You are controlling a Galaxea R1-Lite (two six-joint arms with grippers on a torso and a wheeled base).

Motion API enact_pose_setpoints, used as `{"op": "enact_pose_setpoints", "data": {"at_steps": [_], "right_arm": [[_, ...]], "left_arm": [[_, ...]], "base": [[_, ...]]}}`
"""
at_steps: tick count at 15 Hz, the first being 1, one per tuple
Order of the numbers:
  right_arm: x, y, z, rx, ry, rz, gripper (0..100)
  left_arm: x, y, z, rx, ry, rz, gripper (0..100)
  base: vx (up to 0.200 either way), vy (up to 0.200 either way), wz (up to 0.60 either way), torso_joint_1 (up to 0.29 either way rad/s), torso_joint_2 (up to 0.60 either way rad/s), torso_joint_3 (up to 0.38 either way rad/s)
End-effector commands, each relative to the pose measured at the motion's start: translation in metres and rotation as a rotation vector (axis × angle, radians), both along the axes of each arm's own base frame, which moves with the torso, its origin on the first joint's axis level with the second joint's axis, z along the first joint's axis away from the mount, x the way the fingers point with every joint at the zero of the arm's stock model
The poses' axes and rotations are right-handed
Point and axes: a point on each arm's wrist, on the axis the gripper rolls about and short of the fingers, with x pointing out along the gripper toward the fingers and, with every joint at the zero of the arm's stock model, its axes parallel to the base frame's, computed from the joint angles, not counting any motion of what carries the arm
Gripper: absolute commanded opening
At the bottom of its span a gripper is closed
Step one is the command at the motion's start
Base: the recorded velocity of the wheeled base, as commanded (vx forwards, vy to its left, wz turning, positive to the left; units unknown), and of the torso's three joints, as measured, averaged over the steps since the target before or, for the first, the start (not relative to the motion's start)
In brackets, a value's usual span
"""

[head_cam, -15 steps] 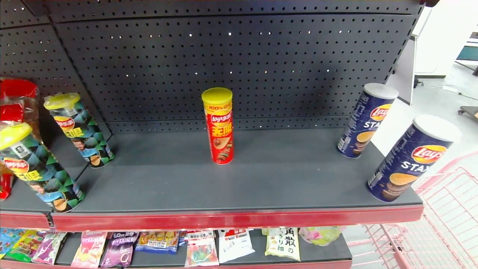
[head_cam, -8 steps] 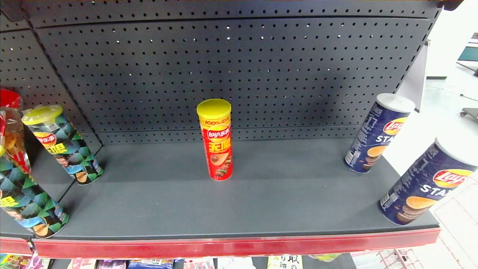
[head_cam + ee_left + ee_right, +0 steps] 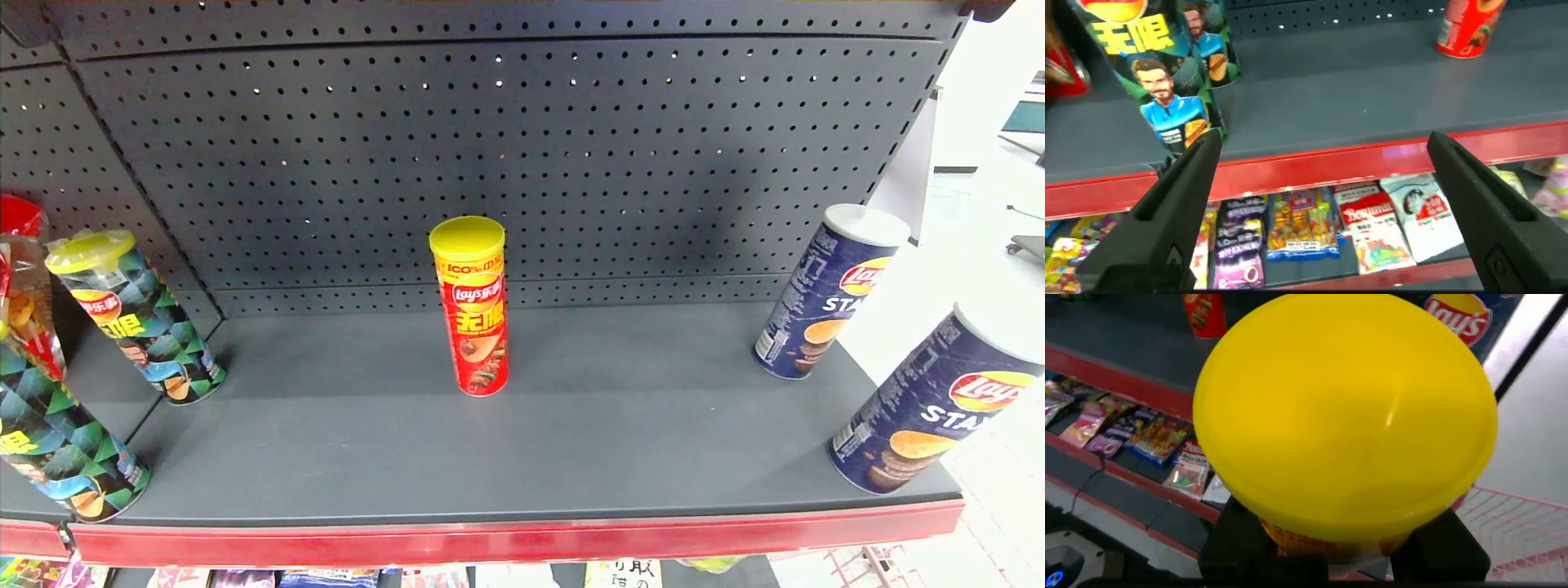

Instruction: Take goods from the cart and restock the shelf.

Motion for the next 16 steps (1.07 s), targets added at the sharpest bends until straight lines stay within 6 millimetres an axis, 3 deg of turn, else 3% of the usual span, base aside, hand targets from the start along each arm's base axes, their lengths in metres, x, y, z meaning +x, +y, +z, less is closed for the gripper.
{"op": "enact_pose_setpoints", "data": {"at_steps": [1, 2, 3, 4, 7, 8, 10, 13, 16], "right_arm": [[0.002, 0.000, 0.001, -0.003, 0.016, 0.034, 0], [0.006, 0.001, 0.001, -0.011, 0.040, 0.035, 0], [0.007, 0.001, 0.002, -0.011, 0.050, 0.037, 0], [0.008, 0.001, 0.002, -0.014, 0.054, 0.037, 0], [0.008, 0.001, 0.000, -0.013, 0.056, 0.035, 0], [0.007, 0.001, 0.000, -0.012, 0.051, 0.035, 0], [0.006, 0.001, 0.000, -0.008, 0.043, 0.029, 0], [0.006, 0.001, 0.000, -0.009, 0.044, 0.029, 0], [0.006, 0.001, 0.000, -0.008, 0.040, 0.027, 0]], "left_arm": [[0.035, -0.002, 0.112, -0.141, 0.069, -0.070, 100], [0.065, -0.006, 0.130, -0.094, 0.150, -0.214, 100], [0.075, -0.009, 0.130, -0.060, 0.178, -0.290, 100], [0.108, -0.017, 0.132, -0.031, 0.261, -0.441, 100], [0.185, -0.034, 0.124, 0.079, 0.271, -0.557, 100], [0.194, -0.038, 0.121, 0.081, 0.264, -0.581, 100], [0.226, -0.064, 0.122, 0.079, 0.247, -0.772, 100], [0.257, -0.084, 0.121, 0.092, 0.264, -0.815, 100], [0.277, -0.090, 0.113, 0.141, 0.270, -0.811, 100]], "base": [[0.000, 0.000, 0.00, 0.000, 0.00, 0.000], [0.000, 0.000, 0.00, 0.000, 0.00, 0.000], [0.000, 0.000, 0.00, 0.000, 0.00, 0.000], [0.000, 0.000, 0.00, 0.000, 0.00, 0.000], [0.000, 0.000, 0.00, 0.000, 0.00, 0.000], [0.000, 0.000, 0.00, 0.000, 0.00, 0.000], [0.000, 0.000, 0.00, 0.000, 0.00, 0.000], [0.000, 0.000, 0.00, 0.000, 0.00, 0.000], [0.000, 0.000, 0.00, 0.000, 0.00, 0.000]]}}
